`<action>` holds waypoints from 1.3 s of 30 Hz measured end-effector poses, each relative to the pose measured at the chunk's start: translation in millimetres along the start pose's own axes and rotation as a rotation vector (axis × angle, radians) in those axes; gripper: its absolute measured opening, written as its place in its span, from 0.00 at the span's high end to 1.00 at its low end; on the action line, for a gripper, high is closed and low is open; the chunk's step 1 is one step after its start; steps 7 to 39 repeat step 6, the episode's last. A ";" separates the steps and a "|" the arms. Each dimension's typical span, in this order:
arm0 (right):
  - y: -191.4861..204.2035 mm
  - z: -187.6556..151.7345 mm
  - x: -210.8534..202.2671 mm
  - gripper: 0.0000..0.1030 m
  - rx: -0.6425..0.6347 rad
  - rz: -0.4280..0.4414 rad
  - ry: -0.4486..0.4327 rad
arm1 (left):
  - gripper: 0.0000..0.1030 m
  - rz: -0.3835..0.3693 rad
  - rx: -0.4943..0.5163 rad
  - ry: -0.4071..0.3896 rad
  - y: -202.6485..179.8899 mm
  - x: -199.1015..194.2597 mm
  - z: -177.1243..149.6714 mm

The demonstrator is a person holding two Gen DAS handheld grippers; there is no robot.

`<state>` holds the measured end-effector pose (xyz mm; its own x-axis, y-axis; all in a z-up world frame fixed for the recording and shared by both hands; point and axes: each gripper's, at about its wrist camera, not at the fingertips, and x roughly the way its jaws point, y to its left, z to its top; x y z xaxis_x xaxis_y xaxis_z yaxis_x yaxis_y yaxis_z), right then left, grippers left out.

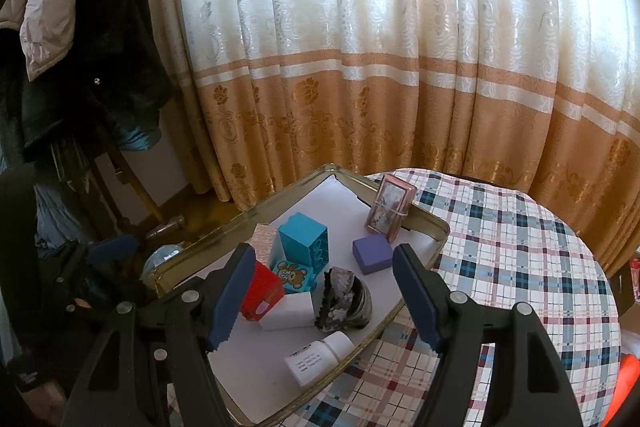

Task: Organize rigid objects
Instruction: 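Lower the red brick and pink box into the tray and open both tools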

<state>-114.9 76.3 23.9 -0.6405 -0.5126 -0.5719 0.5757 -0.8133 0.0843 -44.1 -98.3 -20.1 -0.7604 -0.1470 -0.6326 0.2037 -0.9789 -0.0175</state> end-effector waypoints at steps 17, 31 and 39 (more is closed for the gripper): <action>-0.2 -1.8 -0.6 0.29 0.002 0.000 0.000 | 0.00 0.012 0.014 -0.006 -1.9 -1.4 0.7; -0.2 -1.8 -0.6 0.29 0.002 0.000 0.000 | 0.00 0.012 0.014 -0.006 -1.9 -1.4 0.7; -0.2 -1.8 -0.6 0.29 0.002 0.000 0.000 | 0.00 0.012 0.014 -0.006 -1.9 -1.4 0.7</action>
